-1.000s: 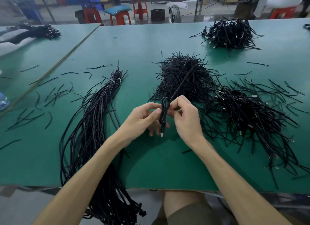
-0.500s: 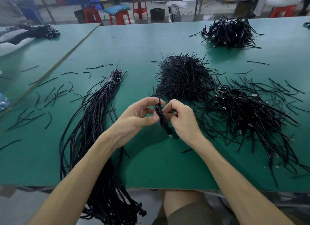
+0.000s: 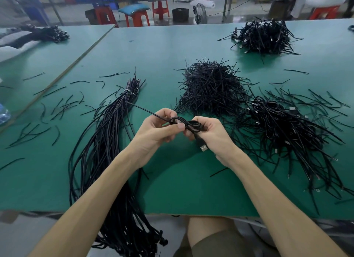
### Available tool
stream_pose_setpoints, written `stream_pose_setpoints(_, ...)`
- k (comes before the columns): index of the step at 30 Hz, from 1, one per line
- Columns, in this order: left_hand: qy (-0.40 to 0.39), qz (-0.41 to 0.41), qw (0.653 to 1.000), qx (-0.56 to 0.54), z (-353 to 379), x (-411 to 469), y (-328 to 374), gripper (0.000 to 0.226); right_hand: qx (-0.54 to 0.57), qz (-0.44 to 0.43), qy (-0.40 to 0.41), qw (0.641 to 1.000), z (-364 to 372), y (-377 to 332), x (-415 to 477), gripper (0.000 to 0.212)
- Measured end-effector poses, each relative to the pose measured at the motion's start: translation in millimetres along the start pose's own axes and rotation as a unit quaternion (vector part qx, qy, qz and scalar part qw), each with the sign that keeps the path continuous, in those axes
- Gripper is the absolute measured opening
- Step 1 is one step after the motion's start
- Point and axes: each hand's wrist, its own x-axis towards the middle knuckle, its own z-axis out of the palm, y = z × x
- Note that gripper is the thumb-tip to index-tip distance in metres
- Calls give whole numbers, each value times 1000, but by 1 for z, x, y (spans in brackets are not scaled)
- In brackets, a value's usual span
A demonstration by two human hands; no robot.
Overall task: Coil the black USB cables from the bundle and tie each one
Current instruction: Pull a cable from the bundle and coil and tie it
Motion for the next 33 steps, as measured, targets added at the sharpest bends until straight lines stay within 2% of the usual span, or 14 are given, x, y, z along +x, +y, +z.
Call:
stream_pose_setpoints(4,48,42,998,29,6,1,-2,27,40,17,9,999,-1,-1,1,26)
stream_pose_setpoints(7,65,80,992,69,9,1,-6,30,83,31,12,996,-3,-1,-1,11)
stream_pose_setpoints(9,63,108,986,114,11,0,-9,33,77,31,-2,997,-5,-1,-3,19)
stream_pose_setpoints(13,48,184,937,292,9,-1,-9,21,84,49,21,995,-6,-4,-3,17)
stream_pose_setpoints(20,1,263,873,410,3,-2,-6,21,58,47,31,997,-4,-4,-2,20)
stream_pose_setpoints(24,18,248,888,386,2,-3,-10,24,46,43,29,998,-5,-2,0,15)
stream_pose_setpoints(27,63,215,913,341,3,-3,-13,45,37,43,27,998,-6,-1,1,17)
stream_pose_setpoints(30,25,252,879,404,1,-2,-11,74,40,41,11,998,-6,1,1,13)
stream_pose_setpoints(31,9,262,860,437,2,-1,-11,75,40,38,7,998,-6,1,0,12)
stream_pose_setpoints(33,-16,280,826,489,5,0,-11,61,28,30,-2,999,-7,3,1,16)
